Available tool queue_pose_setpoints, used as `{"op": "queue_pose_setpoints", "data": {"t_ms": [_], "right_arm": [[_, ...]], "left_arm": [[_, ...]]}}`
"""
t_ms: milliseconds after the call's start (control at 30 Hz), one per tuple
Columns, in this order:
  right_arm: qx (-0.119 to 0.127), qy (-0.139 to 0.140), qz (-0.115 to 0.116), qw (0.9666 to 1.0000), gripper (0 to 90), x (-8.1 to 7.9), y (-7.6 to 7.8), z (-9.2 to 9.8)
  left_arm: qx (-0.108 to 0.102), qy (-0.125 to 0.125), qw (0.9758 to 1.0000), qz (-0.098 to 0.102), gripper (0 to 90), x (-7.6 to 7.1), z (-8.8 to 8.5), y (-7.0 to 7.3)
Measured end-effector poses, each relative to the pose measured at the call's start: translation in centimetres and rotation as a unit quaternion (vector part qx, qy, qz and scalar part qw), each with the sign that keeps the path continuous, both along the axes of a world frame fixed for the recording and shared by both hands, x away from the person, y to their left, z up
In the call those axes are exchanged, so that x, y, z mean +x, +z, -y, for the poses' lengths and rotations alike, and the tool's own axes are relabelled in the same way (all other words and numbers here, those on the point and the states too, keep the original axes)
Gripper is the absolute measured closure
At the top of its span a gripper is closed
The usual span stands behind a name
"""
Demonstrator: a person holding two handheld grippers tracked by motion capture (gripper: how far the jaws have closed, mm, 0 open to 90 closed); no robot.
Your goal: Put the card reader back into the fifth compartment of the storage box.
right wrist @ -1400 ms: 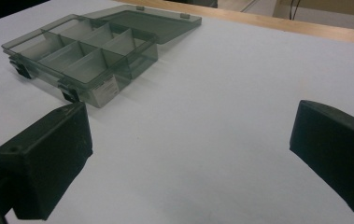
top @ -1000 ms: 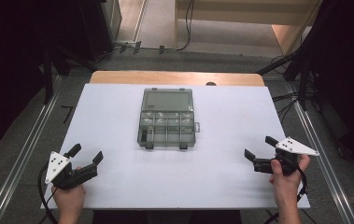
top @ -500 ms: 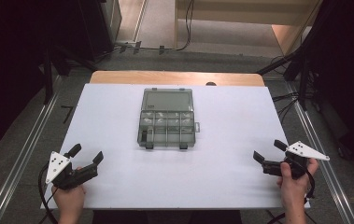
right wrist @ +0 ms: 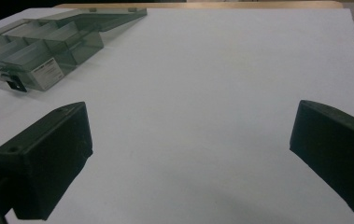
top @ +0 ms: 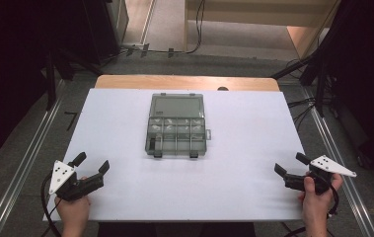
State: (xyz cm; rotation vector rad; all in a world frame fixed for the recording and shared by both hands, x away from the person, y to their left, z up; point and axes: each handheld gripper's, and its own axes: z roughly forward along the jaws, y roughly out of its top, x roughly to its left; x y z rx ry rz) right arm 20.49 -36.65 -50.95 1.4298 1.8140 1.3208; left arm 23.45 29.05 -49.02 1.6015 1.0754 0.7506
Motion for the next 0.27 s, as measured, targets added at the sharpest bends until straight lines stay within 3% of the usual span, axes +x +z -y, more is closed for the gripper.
{"op": "queue_pose_setpoints", "data": {"t_ms": [267], "right_arm": [[0.011, -0.007, 0.006, 0.9999, 0.0, -0.46, -0.57, 0.34]], "left_arm": [[0.005, -0.001, 1.0000, 0.000, 13.6, 0.00, 0.05, -0.01]]}}
